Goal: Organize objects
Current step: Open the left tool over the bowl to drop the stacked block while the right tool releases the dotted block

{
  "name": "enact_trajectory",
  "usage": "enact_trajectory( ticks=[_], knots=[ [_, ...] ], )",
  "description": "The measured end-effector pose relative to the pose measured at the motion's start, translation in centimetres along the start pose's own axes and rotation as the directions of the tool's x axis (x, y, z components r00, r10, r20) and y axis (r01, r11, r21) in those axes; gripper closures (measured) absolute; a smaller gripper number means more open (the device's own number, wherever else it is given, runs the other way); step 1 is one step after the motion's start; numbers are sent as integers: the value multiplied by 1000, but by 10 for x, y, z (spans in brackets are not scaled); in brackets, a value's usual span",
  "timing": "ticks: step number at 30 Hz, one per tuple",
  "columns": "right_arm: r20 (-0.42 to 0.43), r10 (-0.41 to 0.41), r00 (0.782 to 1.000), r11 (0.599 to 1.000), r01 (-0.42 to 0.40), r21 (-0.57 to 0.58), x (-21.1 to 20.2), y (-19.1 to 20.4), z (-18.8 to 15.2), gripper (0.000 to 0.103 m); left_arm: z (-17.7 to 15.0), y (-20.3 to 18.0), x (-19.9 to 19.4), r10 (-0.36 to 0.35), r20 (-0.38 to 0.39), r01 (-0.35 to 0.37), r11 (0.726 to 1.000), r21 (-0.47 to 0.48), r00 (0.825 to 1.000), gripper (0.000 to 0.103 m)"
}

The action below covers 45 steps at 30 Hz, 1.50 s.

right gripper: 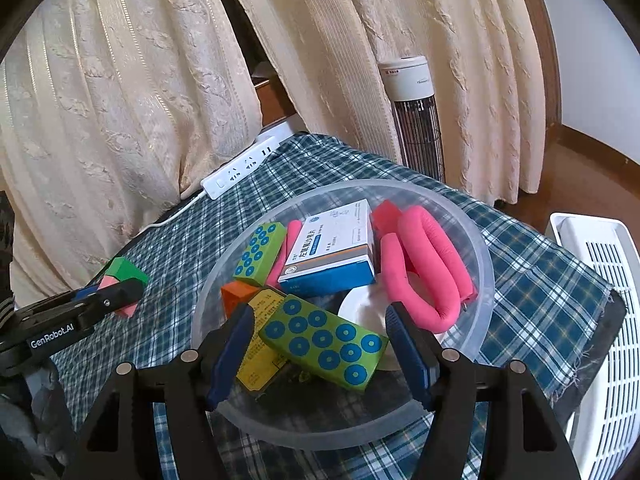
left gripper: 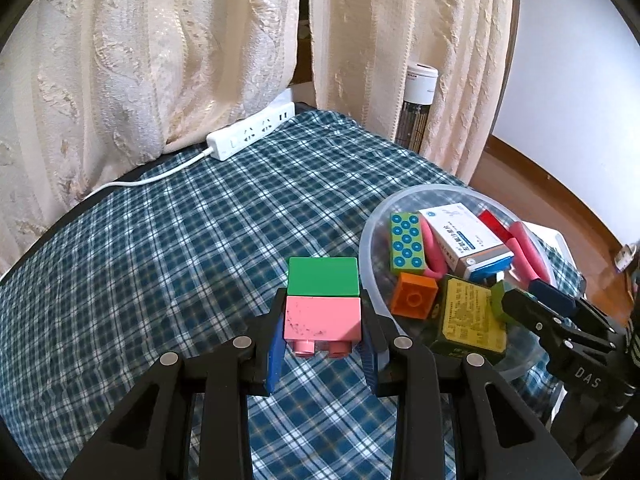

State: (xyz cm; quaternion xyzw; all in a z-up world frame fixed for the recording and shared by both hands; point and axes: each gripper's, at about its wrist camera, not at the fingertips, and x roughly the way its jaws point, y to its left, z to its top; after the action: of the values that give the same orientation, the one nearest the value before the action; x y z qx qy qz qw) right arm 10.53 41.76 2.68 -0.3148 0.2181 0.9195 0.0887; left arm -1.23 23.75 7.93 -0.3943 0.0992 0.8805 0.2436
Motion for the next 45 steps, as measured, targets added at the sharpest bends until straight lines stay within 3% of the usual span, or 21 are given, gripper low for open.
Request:
enact_trajectory(
  ticks=[13,23,34,45],
  knots=[
    [31,33,999,999,-32,-13,-6,-3,2,30,6,-19,8,-36,-14,36,999,26,999,70],
    [72,110,991,991,-105,-77,-19,2,2,28,15,-36,18,-92,-25,93,995,44,995,70],
    [123,64,990,990,-48,-134,-28,3,2,26,28,-63,38,-141,-51,145,986,80,989,70],
    [121,52,991,993,-38,-114,-25,-4,4,26,37,-79,56,-180,-79,186,978,90,981,70]
  ],
)
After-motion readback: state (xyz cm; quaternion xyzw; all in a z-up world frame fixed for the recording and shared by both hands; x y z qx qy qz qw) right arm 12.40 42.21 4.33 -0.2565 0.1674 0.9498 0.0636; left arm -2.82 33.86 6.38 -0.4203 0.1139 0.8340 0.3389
